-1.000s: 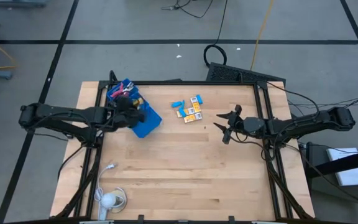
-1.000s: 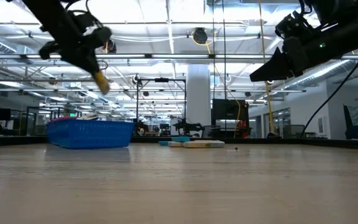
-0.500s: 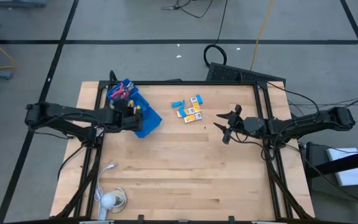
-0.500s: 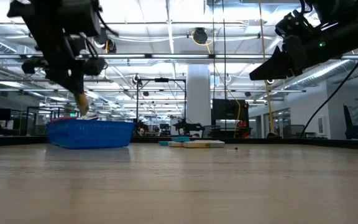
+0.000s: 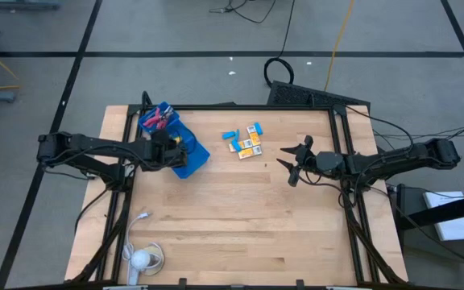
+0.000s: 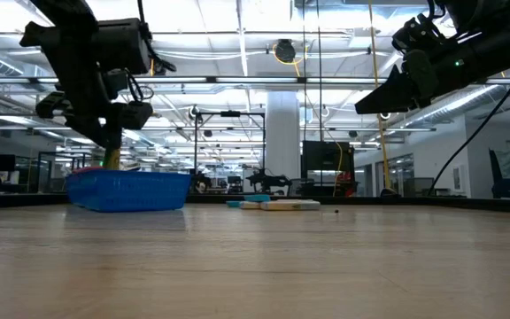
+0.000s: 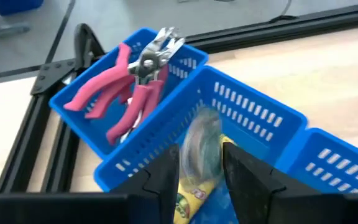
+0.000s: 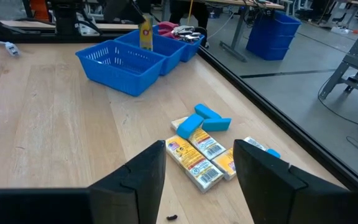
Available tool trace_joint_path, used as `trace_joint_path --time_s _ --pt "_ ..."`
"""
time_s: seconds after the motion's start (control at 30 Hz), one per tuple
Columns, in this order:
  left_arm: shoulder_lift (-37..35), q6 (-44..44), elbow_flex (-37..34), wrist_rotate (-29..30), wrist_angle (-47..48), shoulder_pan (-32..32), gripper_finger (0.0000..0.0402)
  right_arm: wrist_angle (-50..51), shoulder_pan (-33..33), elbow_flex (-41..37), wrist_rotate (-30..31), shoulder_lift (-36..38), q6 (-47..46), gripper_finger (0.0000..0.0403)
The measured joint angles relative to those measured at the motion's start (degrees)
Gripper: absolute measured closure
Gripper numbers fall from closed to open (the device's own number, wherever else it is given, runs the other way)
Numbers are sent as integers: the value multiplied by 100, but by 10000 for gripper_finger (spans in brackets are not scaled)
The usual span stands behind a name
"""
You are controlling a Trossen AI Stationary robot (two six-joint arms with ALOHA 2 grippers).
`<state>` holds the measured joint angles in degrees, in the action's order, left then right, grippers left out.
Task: Pick & Place School Supplies
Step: Put the yellow crayon box into the middle blue bin
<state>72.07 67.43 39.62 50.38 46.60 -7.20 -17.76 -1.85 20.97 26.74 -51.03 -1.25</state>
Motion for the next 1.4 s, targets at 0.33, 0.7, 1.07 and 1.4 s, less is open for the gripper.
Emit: trace_joint_path --time_s 0.33,0.7,1.07,1.4 --pt "-2 -298 2 -89 -143 -16 267 -42 0 0 0 0 12 226" --pt "-77 -798 7 -621 -443 -792 266 -43 0 0 0 0 17 227" --pt "-74 -1746 9 -1552 -823 -1212 266 -83 0 0 0 0 38 229" --pt "-77 -1833 13 -2766 -310 -1519 266 -83 0 0 0 0 27 227"
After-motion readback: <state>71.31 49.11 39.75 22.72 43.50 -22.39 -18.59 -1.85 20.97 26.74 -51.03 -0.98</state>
